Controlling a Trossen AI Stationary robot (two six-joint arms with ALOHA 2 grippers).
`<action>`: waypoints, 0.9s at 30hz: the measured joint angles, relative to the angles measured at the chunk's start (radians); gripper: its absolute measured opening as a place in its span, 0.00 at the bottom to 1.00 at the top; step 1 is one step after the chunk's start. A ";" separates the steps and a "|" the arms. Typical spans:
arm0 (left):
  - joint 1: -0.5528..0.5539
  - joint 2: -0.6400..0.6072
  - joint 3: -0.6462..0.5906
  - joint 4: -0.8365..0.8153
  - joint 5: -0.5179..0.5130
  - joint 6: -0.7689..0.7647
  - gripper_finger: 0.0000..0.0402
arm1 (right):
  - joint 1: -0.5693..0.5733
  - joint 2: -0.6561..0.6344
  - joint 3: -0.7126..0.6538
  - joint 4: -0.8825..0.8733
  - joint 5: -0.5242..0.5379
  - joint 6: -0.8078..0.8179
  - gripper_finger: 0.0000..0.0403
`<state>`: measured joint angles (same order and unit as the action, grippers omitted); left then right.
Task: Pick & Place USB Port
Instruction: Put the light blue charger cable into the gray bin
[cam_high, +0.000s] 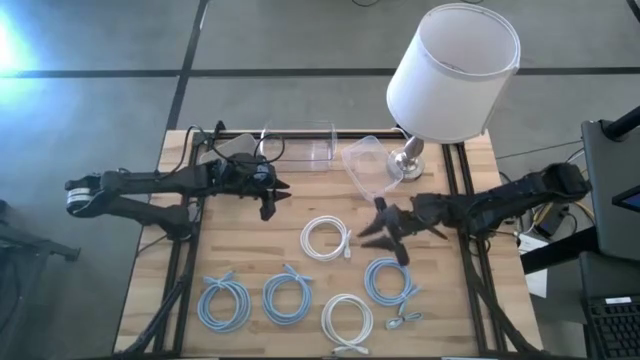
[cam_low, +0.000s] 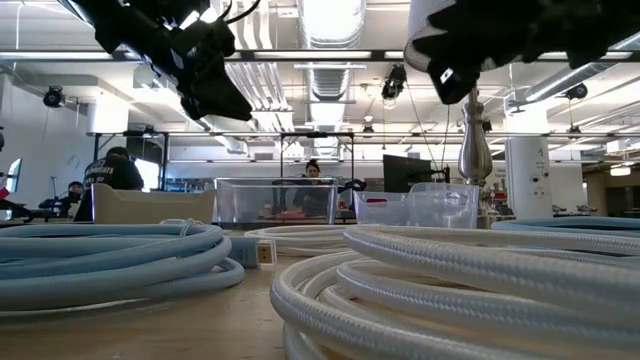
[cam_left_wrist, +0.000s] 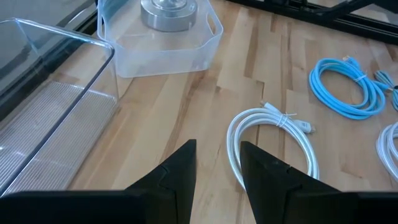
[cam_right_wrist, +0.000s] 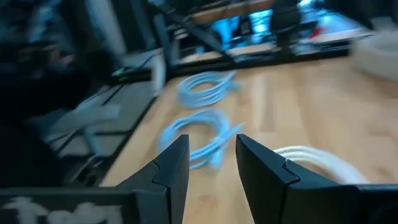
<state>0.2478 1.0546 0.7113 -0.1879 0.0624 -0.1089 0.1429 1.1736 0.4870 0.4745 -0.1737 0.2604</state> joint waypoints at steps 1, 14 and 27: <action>0.000 0.000 0.000 0.000 0.000 0.000 0.31 | 0.021 -0.002 0.000 -0.006 -0.010 -0.005 0.32; 0.000 0.000 0.000 -0.004 0.000 -0.001 0.31 | 0.235 0.027 0.218 -0.565 0.065 0.059 0.32; 0.000 0.000 -0.016 -0.011 0.000 0.000 0.31 | 0.432 0.349 0.613 -1.281 0.076 0.369 0.33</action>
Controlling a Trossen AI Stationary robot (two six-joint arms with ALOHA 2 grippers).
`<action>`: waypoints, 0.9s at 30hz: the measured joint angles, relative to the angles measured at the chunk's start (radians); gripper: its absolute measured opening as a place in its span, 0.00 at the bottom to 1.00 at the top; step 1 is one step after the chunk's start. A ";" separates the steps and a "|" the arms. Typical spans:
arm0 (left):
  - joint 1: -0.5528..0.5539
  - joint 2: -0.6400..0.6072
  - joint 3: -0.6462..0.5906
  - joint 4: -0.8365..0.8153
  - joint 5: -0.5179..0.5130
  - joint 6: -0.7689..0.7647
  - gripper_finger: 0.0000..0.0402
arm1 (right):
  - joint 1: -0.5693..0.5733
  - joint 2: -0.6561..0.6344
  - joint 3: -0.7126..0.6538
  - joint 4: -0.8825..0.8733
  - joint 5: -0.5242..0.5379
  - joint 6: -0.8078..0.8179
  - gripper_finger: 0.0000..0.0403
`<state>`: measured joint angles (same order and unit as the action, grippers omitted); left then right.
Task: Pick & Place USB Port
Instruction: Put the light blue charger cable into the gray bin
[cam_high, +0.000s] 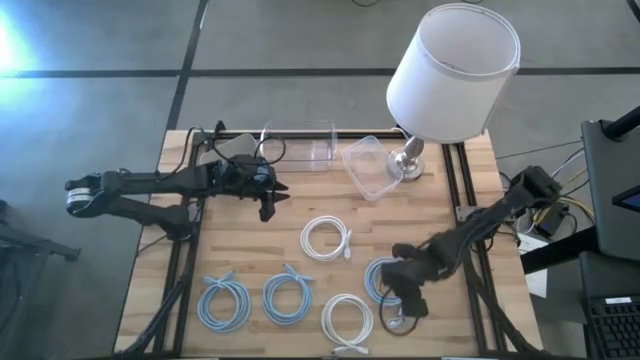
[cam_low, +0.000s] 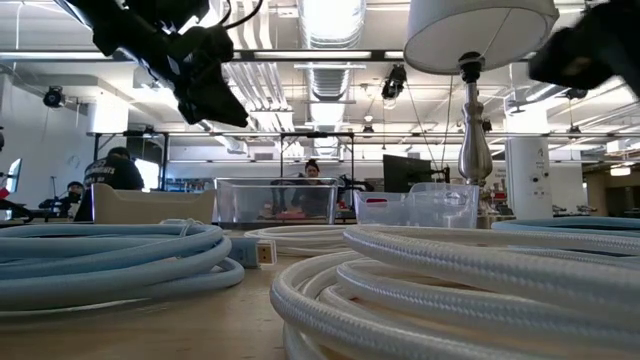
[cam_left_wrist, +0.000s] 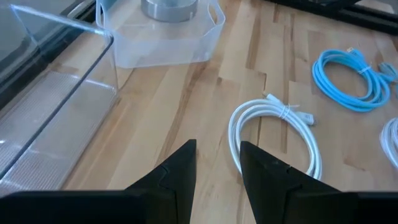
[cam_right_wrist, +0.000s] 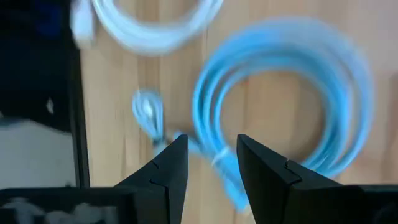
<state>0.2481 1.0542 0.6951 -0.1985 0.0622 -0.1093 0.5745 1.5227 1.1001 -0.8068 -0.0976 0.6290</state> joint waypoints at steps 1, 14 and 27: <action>0.000 0.000 -0.003 0.002 0.000 0.000 0.31 | 0.015 0.033 0.018 -0.028 -0.015 0.019 0.33; 0.000 0.000 -0.030 0.024 -0.004 0.001 0.31 | 0.129 0.363 0.220 -0.192 -0.135 0.097 0.32; 0.000 0.000 -0.030 0.026 -0.003 0.002 0.31 | 0.149 0.462 0.214 -0.199 -0.217 0.120 0.32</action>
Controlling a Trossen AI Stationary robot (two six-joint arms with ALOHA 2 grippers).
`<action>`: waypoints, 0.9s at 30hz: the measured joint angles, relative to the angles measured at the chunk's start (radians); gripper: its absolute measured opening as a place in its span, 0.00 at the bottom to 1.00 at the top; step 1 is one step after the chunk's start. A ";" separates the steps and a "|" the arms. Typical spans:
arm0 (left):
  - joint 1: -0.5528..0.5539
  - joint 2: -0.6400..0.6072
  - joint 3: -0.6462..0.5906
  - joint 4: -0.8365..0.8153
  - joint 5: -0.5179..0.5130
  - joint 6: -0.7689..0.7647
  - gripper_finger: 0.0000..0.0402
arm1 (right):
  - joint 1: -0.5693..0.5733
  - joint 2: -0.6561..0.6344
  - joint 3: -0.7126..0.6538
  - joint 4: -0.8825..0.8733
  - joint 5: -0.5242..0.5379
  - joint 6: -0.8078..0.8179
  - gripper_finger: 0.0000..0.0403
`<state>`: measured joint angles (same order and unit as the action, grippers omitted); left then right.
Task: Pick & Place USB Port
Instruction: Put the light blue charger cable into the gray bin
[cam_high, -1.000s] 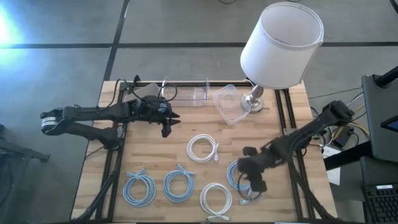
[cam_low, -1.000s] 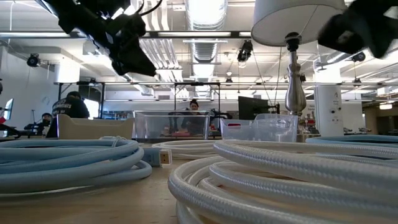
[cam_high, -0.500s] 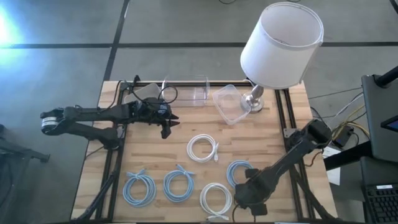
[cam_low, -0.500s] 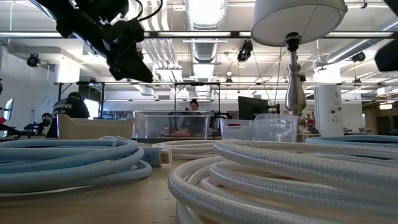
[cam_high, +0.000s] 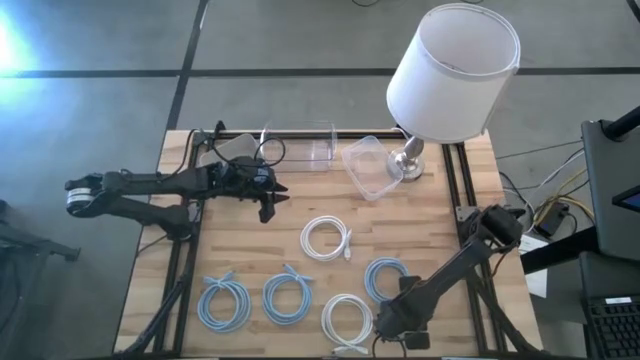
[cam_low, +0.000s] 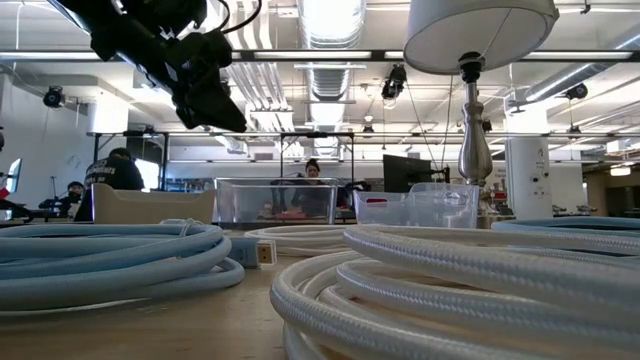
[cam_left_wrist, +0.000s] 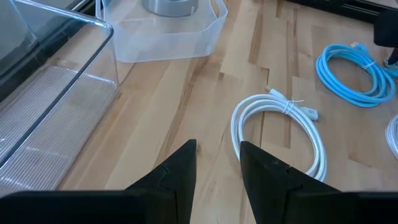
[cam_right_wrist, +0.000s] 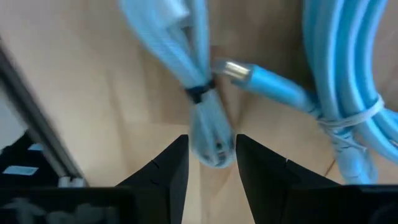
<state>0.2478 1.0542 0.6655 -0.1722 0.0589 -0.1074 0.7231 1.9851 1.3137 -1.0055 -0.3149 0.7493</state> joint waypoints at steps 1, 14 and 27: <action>0.000 0.000 0.000 -0.001 0.000 0.000 0.31 | 0.000 0.008 -0.003 -0.001 0.000 0.000 0.32; 0.000 0.000 0.000 0.000 0.000 0.000 0.31 | -0.001 0.026 -0.009 0.008 0.000 -0.137 0.15; 0.000 0.000 0.000 0.000 0.000 -0.001 0.31 | -0.032 -0.165 -0.011 -0.016 0.081 -0.239 0.04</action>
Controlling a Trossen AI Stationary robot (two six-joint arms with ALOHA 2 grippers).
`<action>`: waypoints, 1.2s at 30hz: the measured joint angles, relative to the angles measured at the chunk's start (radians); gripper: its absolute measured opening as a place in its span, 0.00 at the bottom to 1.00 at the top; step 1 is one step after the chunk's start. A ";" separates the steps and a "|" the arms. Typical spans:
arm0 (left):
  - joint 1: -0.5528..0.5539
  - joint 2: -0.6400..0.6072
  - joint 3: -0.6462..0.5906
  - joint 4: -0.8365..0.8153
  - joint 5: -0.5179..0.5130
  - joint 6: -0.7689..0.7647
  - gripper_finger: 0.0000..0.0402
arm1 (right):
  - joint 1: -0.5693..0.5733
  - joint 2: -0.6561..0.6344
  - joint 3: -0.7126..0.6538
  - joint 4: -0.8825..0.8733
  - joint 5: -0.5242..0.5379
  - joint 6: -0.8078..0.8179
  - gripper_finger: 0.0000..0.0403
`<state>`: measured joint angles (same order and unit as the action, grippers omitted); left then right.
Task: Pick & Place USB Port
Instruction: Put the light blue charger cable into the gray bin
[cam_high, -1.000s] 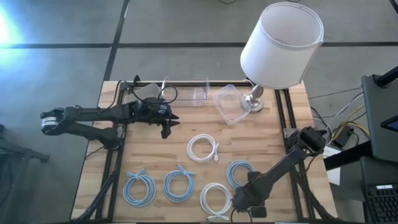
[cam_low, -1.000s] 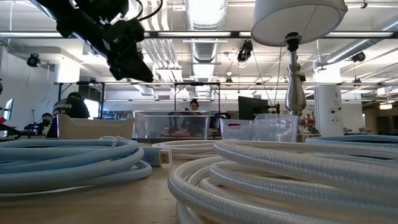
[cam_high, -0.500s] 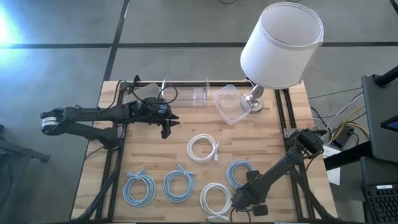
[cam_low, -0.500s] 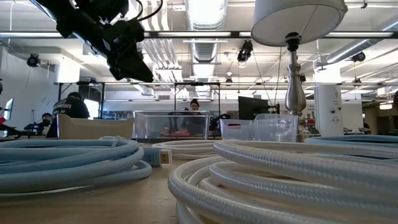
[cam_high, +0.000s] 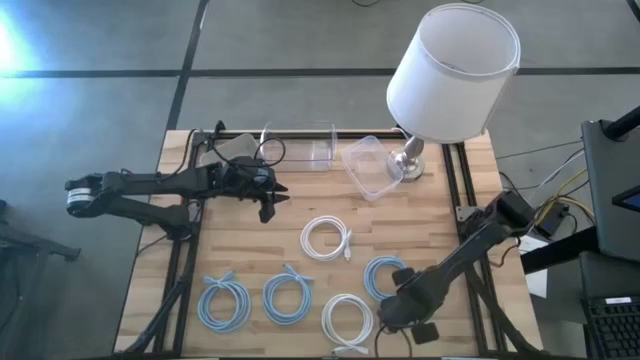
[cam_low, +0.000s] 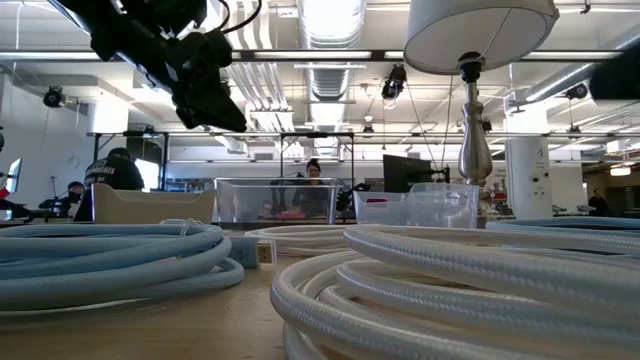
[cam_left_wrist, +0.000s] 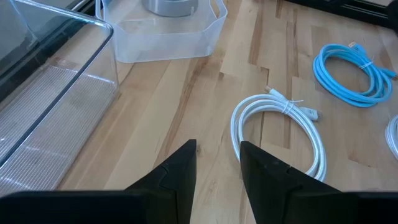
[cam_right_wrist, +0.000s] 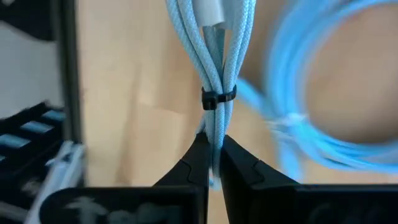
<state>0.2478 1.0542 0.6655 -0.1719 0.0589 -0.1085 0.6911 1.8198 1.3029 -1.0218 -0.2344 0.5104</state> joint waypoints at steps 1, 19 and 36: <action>0.000 0.000 0.000 0.000 0.000 0.000 0.31 | -0.004 -0.025 0.000 -0.012 0.048 -0.001 0.04; -0.001 0.000 0.000 0.070 0.003 0.007 0.31 | -0.208 -0.330 -0.012 0.006 0.691 -0.150 0.03; -0.033 0.000 -0.180 0.533 0.109 0.081 0.31 | -0.561 -0.412 -0.171 0.454 0.528 -0.623 0.03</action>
<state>0.2145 1.0546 0.4851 0.3613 0.1675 -0.0277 0.1305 1.4083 1.1324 -0.5681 0.2932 -0.1121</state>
